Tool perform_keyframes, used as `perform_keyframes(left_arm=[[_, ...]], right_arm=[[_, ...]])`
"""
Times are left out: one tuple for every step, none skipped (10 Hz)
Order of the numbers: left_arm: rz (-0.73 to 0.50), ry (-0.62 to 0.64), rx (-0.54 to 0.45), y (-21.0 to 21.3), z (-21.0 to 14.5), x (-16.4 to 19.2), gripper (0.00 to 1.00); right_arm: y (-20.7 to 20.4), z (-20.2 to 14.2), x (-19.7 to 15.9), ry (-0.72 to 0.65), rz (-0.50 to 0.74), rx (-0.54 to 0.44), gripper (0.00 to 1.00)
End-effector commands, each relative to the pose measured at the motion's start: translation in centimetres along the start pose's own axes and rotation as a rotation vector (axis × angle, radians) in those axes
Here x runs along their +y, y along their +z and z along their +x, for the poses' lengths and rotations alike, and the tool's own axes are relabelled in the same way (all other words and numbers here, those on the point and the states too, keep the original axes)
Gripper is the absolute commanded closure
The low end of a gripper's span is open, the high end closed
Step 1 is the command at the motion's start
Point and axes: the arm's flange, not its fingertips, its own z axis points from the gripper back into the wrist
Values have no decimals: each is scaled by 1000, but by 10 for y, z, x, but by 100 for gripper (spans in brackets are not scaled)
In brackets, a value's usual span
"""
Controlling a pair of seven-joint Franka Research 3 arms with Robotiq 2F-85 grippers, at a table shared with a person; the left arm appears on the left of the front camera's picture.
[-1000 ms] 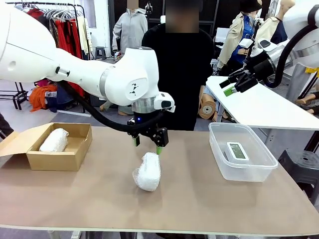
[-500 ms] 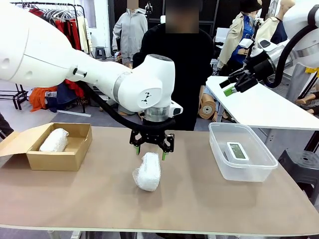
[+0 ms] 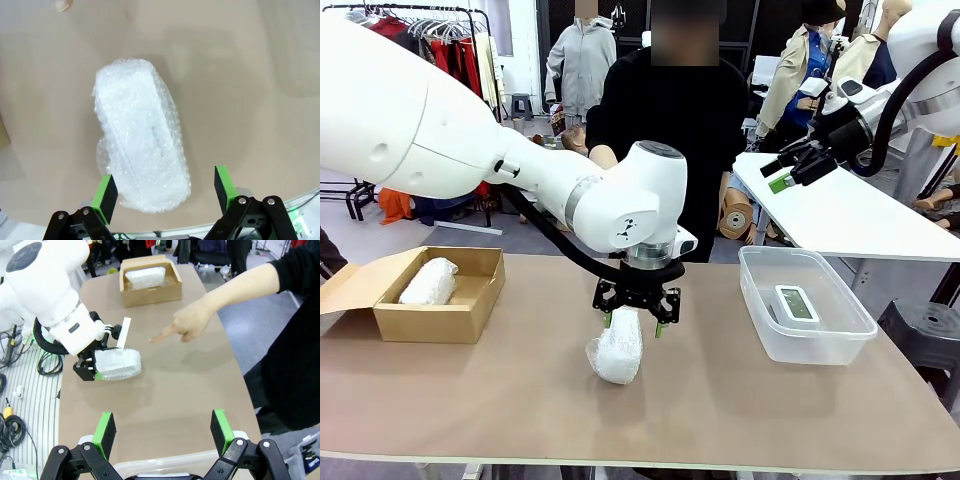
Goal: Separate and place wrapped and unwrapped clocks.
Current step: Pick up the Digital clock indicated by the person.
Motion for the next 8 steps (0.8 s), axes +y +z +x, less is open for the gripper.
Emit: perform_keyframes(left_arm=[[32,32,-49,-7,-3,2,0],[33,40,-51,-10,-3,3,0],[39,48,-54,-13,-3,5,0],[43,53,-57,-15,-4,8,0],[49,57,-56,-19,-5,9,0],[50,56,-55,-23,-5,10,0],[50,58,-53,-27,-5,11,0],[51,58,-52,-30,-6,12,0]], right_arm=[[1,1,1,1,-2,-1,0],[1,1,1,1,-2,-1,0],[1,1,1,1,-2,-1,0],[1,1,1,1,-2,-1,0],[1,1,1,1,-2,-1,0],[1,1,1,1,-2,-1,0],[1,1,1,1,-2,-1,0],[1,1,1,1,-2,-1,0]])
